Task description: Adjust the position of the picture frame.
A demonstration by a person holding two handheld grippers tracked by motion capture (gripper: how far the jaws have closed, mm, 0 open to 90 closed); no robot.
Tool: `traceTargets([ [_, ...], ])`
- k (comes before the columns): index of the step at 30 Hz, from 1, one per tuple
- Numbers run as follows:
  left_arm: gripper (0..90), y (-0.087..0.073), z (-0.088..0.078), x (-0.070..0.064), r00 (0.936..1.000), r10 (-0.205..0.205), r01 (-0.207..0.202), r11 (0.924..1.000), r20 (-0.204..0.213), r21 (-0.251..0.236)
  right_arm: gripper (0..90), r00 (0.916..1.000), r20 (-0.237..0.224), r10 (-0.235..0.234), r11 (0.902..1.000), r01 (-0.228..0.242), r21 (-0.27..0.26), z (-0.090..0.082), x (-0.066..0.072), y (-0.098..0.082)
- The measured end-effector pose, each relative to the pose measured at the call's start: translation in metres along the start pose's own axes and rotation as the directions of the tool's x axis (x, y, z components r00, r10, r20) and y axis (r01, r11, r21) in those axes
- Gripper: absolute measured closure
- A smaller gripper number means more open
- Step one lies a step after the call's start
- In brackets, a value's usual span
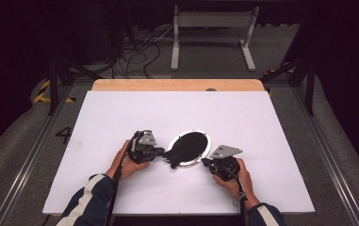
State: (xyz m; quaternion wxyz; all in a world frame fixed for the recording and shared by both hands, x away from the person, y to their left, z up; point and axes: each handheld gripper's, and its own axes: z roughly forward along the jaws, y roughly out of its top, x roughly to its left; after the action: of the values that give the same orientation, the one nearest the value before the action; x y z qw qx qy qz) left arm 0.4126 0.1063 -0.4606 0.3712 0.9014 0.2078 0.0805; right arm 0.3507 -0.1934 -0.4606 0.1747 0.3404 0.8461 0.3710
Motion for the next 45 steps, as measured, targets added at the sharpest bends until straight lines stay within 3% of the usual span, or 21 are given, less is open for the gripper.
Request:
traceTargets([
  [1,86.6,0.001,0.000,-0.004,0.9997,0.022,-0.022,0.9997,0.008,0.005,90.0,1.0000,0.000,0.002,1.0000,-0.002,0.000,0.000,0.000,0.000],
  [3,88.3,0.001,0.001,-0.011,0.9987,0.048,-0.048,0.9988,-0.019,0.012,90.0,1.0000,-0.002,0.005,1.0000,-0.005,0.000,0.001,-0.002,0.000],
  [6,89.6,-0.001,0.000,-0.014,0.9998,0.013,-0.013,0.9999,-0.012,-0.002,90.0,1.0000,-0.003,0.008,1.0000,-0.008,0.000,0.001,-0.003,0.001],
  [9,89.8,-0.002,-0.001,-0.016,0.9999,0.010,-0.010,0.9999,0.004,-0.002,90.0,0.9999,0.009,0.009,1.0000,-0.009,0.001,0.002,-0.003,0.001],
  [22,90.0,-0.003,-0.001,-0.032,0.9990,0.025,-0.025,0.9997,0.038,-0.004,90.0,0.9976,0.050,0.048,0.9988,-0.048,-0.009,0.010,-0.013,0.008],
  [30,90.0,-0.001,0.002,-0.037,0.9994,0.029,-0.028,0.9996,0.021,-0.006,90.0,0.9972,0.056,0.049,0.9988,-0.049,-0.008,0.017,-0.018,0.013],
  [34,89.9,0.001,0.002,-0.039,0.9976,0.061,-0.061,0.9982,0.034,0.000,89.9,0.9986,0.043,0.031,0.9995,-0.031,-0.001,0.013,-0.016,0.011],
  [41,89.2,0.002,0.003,-0.044,0.9959,0.078,-0.078,0.9969,0.045,0.004,89.8,1.0000,-0.009,0.000,1.0000,0.001,0.005,0.004,-0.005,0.004],
  [45,89.7,0.005,0.005,-0.050,0.9940,0.099,-0.100,0.9949,0.045,0.010,90.0,0.9997,-0.026,0.006,0.9999,-0.006,0.012,0.001,-0.004,0.002],
])
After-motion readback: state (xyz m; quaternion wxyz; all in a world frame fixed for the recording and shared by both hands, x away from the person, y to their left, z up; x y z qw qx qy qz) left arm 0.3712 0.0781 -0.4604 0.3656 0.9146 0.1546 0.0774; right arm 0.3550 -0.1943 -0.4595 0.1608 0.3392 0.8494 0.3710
